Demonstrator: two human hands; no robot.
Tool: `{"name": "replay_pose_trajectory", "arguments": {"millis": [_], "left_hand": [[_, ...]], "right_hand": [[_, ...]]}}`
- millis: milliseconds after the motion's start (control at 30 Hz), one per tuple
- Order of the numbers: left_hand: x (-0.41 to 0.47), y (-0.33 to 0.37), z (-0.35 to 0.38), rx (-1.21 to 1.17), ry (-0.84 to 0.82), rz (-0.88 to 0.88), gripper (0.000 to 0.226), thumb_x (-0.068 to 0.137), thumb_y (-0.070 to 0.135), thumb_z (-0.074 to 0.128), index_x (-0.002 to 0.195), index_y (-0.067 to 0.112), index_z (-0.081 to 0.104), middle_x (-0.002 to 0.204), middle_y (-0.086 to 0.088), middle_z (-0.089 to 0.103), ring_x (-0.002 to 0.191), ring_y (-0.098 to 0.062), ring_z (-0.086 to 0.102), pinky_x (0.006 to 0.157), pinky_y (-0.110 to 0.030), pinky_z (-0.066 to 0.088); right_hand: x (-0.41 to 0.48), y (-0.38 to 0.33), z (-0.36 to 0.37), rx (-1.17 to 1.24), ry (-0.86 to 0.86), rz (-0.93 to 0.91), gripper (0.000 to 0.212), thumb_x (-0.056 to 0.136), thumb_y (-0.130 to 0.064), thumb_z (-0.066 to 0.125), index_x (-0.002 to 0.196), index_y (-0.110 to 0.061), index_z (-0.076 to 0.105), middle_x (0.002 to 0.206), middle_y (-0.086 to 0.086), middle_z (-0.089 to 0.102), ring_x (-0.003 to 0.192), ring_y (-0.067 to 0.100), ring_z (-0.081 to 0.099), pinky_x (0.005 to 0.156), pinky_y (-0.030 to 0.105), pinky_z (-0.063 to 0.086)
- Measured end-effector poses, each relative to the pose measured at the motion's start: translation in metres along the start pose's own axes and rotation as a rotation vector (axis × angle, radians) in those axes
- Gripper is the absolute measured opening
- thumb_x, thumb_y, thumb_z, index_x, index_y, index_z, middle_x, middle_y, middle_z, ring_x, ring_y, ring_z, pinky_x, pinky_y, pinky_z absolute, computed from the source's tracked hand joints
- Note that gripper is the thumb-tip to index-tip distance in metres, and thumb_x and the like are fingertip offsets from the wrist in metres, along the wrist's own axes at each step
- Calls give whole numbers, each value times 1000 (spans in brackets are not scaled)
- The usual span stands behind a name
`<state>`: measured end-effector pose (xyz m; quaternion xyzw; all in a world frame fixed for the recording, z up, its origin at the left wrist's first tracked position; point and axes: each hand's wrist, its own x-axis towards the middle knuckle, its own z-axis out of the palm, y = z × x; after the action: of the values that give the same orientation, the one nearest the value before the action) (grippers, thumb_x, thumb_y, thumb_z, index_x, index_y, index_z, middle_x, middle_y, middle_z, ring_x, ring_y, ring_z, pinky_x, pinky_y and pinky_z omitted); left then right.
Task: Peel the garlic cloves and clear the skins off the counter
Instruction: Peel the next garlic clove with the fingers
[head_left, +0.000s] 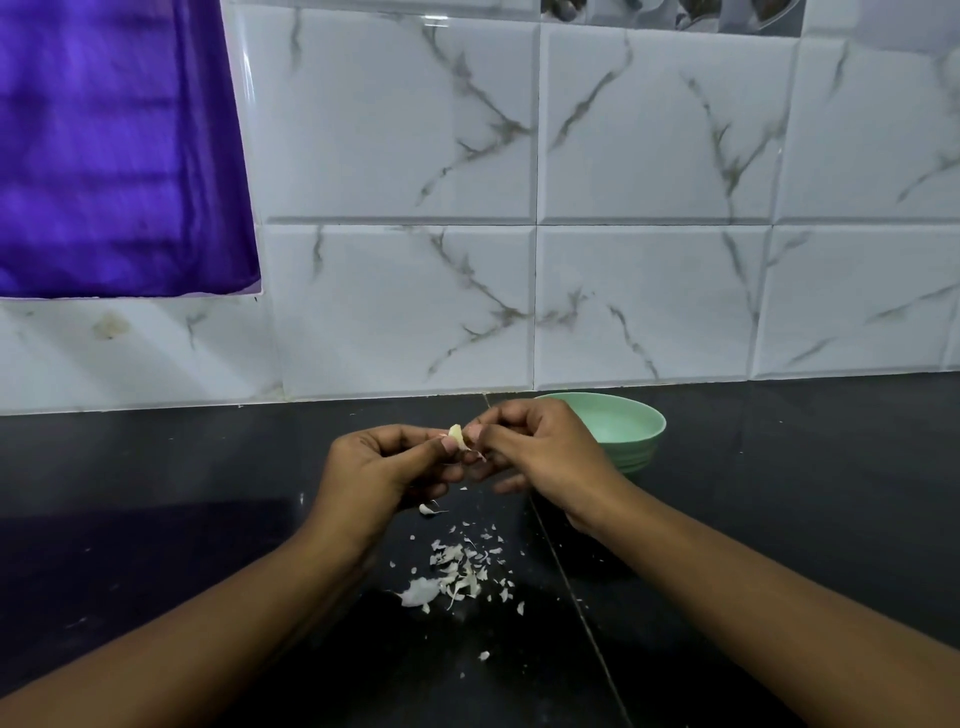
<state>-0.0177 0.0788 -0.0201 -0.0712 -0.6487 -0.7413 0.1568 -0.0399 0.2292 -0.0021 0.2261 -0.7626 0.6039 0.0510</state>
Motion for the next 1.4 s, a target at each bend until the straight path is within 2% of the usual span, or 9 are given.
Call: {"name": "replay_pose_trajectory", "arguments": {"millis": [267, 467, 567, 700, 800, 900, 1067, 1167, 1400], "left_hand": [[-6, 1, -1, 245, 17, 151, 5, 75, 10, 77, 76, 6, 74, 66, -15, 71, 66, -25, 70, 67, -34, 56], [-9, 2, 0, 425, 27, 273, 5, 75, 9, 77, 73, 13, 74, 62, -5, 72, 62, -17, 70, 55, -28, 55], [-7, 1, -1, 375, -1, 231, 3, 76, 8, 76, 75, 11, 74, 64, -9, 72, 62, -18, 69, 59, -30, 55], [-4, 0, 1, 104, -36, 39, 3, 77, 1, 70, 76, 3, 71, 66, -16, 71, 60, -17, 68, 57, -23, 55], [-3, 1, 3, -10, -74, -45, 8, 71, 4, 68, 78, 1, 69, 66, -15, 70, 57, -13, 68, 52, -18, 53], [-2, 2, 1, -42, -62, -71, 3, 76, 3, 66, 78, 2, 69, 65, -11, 70, 56, -12, 68, 50, -17, 52], [-2, 1, 0, 19, -42, -62, 6, 80, 1, 66, 76, 3, 70, 63, -13, 69, 57, -13, 68, 51, -18, 53], [-2, 1, 1, 51, -29, -46, 5, 80, 1, 67, 77, 2, 70, 63, -14, 69, 57, -13, 68, 52, -19, 54], [-4, 2, 3, 44, -49, -42, 5, 80, -1, 66, 76, 0, 68, 61, -13, 69, 56, -12, 68, 51, -19, 52]], "right_hand": [[1, 2, -2, -284, 120, -171, 9, 78, -19, 73, 69, -21, 72, 52, -12, 62, 51, -2, 56, 55, 15, 44], [-1, 3, 1, -407, 175, -256, 7, 74, -20, 73, 67, -19, 72, 51, -13, 61, 52, -2, 57, 56, 15, 45], [0, 4, 1, -347, 157, -239, 9, 74, -17, 73, 66, -18, 70, 50, -14, 60, 50, -3, 55, 54, 15, 45], [2, 6, 1, -101, 76, -80, 16, 80, -10, 68, 66, -17, 66, 58, -4, 63, 58, 10, 62, 60, 32, 55], [2, 5, -1, 115, -38, 48, 19, 87, -8, 61, 69, -14, 64, 57, 1, 62, 54, 11, 59, 56, 30, 53], [3, 2, -6, 193, -102, 94, 17, 88, -8, 60, 73, -12, 66, 64, 2, 63, 55, 11, 59, 57, 32, 55], [3, 1, -8, 42, -70, 28, 14, 86, -24, 67, 76, -14, 69, 69, -2, 67, 60, 9, 60, 57, 27, 53], [3, 3, -6, -6, -29, -15, 10, 84, -18, 70, 74, -15, 68, 66, -4, 66, 57, 6, 59, 56, 22, 51], [6, 7, -3, -24, -10, -19, 20, 84, -8, 67, 66, -17, 65, 65, 2, 63, 56, 6, 57, 59, 28, 52]]}}
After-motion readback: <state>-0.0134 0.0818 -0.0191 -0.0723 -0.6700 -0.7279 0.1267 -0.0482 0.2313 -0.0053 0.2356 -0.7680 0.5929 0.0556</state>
